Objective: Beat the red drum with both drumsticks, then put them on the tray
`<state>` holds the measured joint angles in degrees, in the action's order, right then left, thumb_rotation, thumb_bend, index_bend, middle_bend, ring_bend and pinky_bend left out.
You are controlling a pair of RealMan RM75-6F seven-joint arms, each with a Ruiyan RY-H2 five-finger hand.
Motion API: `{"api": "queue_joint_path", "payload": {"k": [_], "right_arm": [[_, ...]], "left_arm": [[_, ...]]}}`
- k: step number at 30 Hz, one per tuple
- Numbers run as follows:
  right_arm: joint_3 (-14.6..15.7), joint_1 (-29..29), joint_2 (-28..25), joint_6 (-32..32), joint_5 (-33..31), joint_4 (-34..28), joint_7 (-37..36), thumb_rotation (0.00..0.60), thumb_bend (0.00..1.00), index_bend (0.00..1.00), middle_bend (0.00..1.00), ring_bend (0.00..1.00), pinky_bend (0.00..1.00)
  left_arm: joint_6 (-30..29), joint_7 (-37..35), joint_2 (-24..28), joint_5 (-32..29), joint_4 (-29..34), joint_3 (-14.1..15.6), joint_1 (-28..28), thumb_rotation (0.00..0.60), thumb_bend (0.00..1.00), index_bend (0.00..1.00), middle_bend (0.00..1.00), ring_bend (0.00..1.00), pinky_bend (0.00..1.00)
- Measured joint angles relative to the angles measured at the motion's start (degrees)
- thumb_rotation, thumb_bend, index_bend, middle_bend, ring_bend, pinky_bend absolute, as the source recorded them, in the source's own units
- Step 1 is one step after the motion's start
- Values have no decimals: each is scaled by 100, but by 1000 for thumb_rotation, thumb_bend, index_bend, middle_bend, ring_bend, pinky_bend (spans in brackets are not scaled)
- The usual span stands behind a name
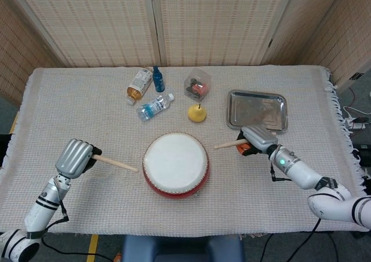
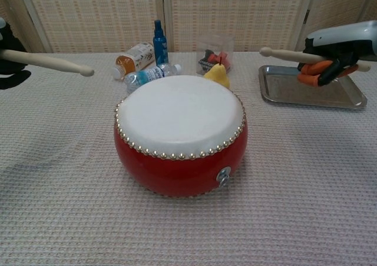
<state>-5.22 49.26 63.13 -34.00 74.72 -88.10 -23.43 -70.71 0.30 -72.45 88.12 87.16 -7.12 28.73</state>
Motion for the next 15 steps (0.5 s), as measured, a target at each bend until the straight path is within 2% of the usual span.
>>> {"api": "queue_joint_path", "payload": {"k": [8,15], "right_arm": [[-50,963,-256,570,-1548,-374,1903,600,960,1000,1000,1000,1000],[294,1824,-210,624,-2827,-560,3105,600,940,1000,1000,1000,1000]], "left_arm": [[353,504,-125,-165,140,-104,286,600,834,1000,1000,1000,1000],[781,1129,-434,-484,159,-171,581,600,834,1000,1000,1000,1000]]}}
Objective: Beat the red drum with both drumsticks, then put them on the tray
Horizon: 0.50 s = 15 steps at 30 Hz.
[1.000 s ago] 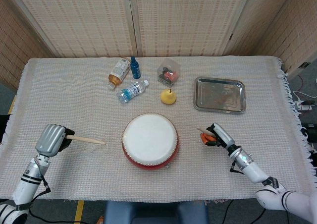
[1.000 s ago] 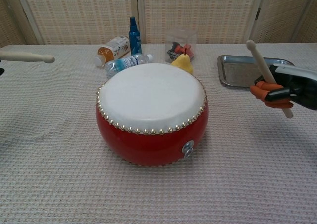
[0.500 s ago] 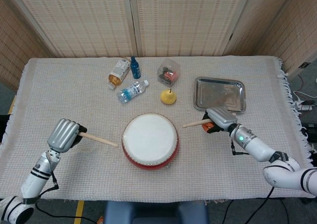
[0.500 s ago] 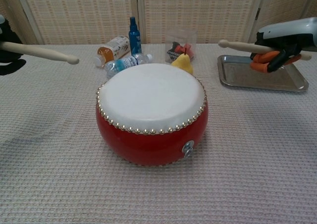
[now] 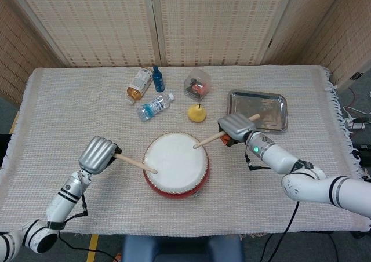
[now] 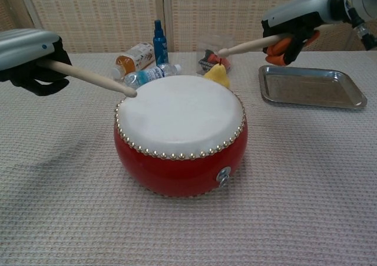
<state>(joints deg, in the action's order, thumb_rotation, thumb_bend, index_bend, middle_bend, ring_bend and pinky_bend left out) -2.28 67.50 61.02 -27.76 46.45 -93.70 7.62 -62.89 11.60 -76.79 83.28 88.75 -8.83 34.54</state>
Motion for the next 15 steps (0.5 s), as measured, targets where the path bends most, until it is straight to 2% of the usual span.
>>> {"api": "queue_joint_path", "payload": {"k": [8,15], "right_arm": [[593,888,302,-486,-1332,-223,1177,600,937,1000,1000,1000,1000],[1018,1188,723,-990,-1779,-232,1985,600,937,1000,1000,1000,1000]], "left_arm": [[257,705,-226,-641,90,-121,188,600,835,1000,1000,1000,1000],[297,1121,-425,-1029,244,-169,291,600,834,1000,1000,1000,1000]]}}
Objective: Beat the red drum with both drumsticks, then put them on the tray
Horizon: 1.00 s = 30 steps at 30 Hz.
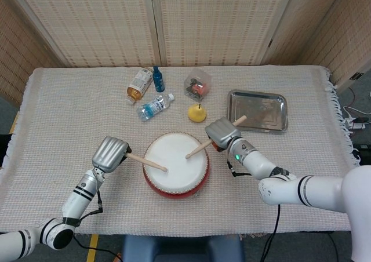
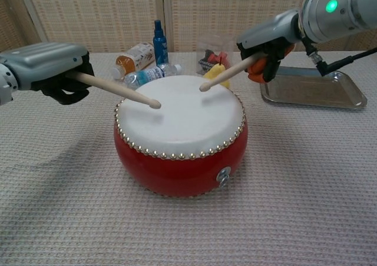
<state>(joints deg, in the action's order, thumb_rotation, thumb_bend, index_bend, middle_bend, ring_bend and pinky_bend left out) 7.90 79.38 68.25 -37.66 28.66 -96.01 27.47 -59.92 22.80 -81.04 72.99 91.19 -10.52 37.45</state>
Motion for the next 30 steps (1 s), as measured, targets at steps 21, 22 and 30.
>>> {"api": "queue_joint_path", "payload": {"k": [21,22,30], "right_arm": [[-392,-501,69,-716,381,-148,-44,600,937,1000,1000,1000,1000],[-346,-519,162,-669,377,-66,12,600,937,1000,1000,1000,1000],[-401,-702,430,-761,466,137,80,600,937,1000,1000,1000,1000]], "left_arm": [[-18,454,-149,-524,22,20,154,600,834,1000,1000,1000,1000],[-55,382,-96,-525,78,-11,139,600,834,1000,1000,1000,1000],[-202,-301,239,-488,383,-185,49,600,834,1000,1000,1000,1000]]}}
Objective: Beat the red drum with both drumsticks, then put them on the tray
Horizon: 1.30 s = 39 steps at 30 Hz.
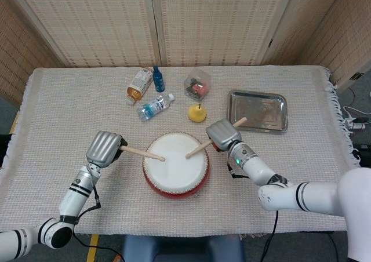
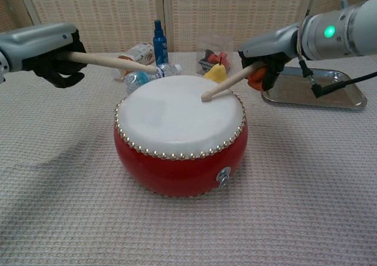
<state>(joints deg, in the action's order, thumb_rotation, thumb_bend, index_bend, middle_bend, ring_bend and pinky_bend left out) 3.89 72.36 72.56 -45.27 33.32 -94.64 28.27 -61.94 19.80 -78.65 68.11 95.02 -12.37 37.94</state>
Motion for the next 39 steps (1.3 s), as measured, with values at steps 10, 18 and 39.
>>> {"api": "queue_joint_path", "payload": {"k": [10,18,39], "right_arm": [[-411,-647,-115,-537,817,-178,-600,600,937,1000,1000,1000,1000],[-176,-696,243,-189,661,212,-90,600,937,1000,1000,1000,1000],[-496,-1061,236,-206,1034,255,-222,600,937,1000,1000,1000,1000]], "left_arm": [[426,455,-543,-253,-514,270,241,600,834,1000,1000,1000,1000],[52,258,-230,-255,-188,78,159,600,834,1000,1000,1000,1000],[44,564,-416,-453,-326,179,253,600,834,1000,1000,1000,1000]]}}
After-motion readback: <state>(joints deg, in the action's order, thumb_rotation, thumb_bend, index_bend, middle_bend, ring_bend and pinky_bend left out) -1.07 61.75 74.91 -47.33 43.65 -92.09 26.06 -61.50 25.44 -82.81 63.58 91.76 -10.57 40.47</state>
